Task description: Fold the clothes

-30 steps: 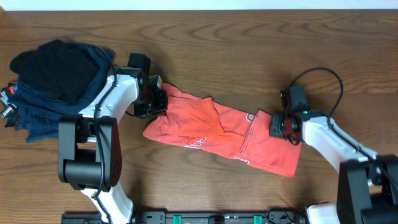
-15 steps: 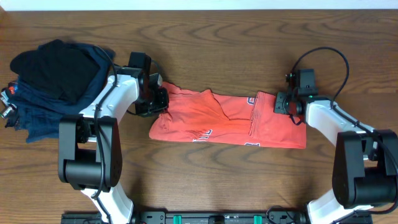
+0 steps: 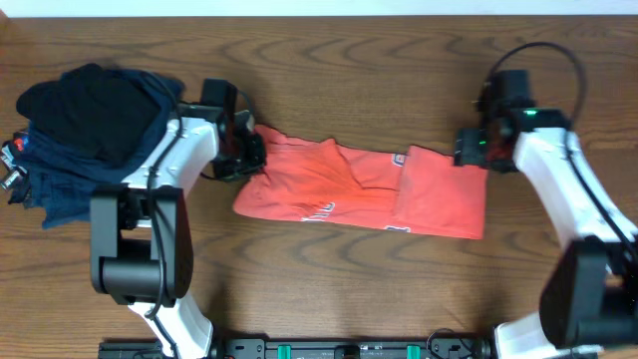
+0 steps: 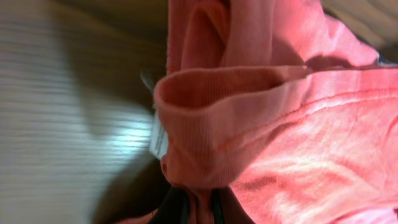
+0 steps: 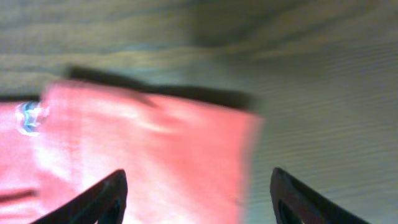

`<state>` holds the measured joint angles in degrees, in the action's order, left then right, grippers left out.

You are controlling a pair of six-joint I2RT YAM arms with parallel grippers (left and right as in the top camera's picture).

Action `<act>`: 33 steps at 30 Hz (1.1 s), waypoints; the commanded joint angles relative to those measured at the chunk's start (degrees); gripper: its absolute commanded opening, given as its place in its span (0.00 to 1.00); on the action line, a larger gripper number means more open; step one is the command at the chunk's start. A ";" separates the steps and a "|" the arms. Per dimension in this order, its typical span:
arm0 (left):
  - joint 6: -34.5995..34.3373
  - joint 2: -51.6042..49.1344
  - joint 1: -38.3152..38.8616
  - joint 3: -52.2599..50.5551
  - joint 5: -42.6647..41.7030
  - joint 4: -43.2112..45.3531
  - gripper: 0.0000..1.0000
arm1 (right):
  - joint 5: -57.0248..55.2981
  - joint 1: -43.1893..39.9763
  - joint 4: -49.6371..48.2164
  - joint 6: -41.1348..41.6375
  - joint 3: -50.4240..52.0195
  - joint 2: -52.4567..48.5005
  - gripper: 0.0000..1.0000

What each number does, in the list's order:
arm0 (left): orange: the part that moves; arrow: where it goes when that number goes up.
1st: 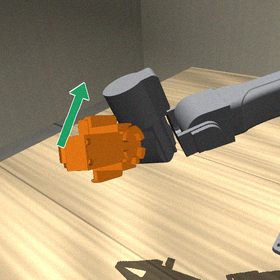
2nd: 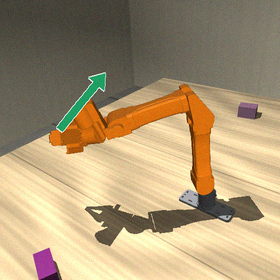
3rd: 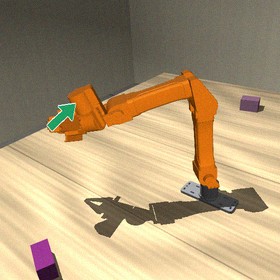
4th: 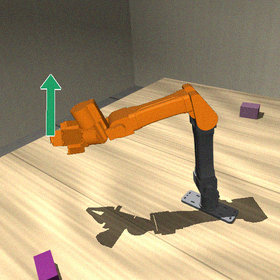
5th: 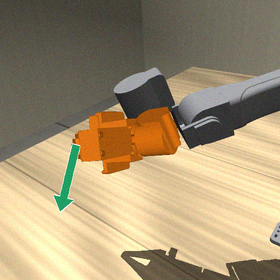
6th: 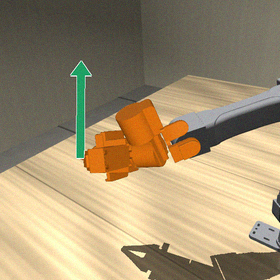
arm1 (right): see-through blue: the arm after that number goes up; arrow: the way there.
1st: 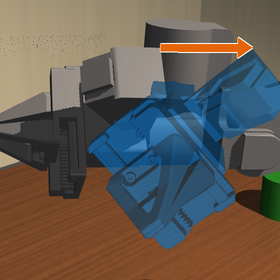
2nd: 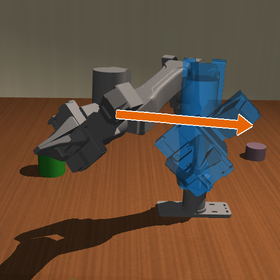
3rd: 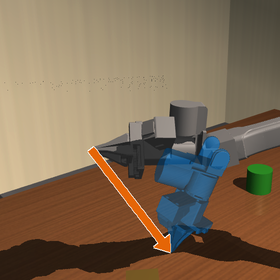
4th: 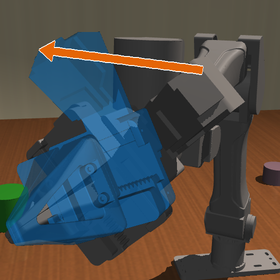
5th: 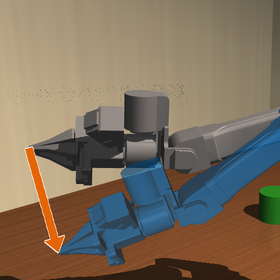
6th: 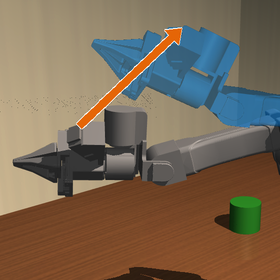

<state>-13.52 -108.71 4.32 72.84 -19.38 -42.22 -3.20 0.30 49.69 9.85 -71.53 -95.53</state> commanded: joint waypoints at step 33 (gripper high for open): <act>-8.26 1.20 34.03 19.21 10.23 -5.16 0.06 | -2.36 -8.92 11.41 -3.30 -1.64 9.70 0.73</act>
<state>-20.93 -106.98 37.26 91.83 -10.22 -47.53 -5.76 -8.23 60.86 7.14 -72.34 -86.72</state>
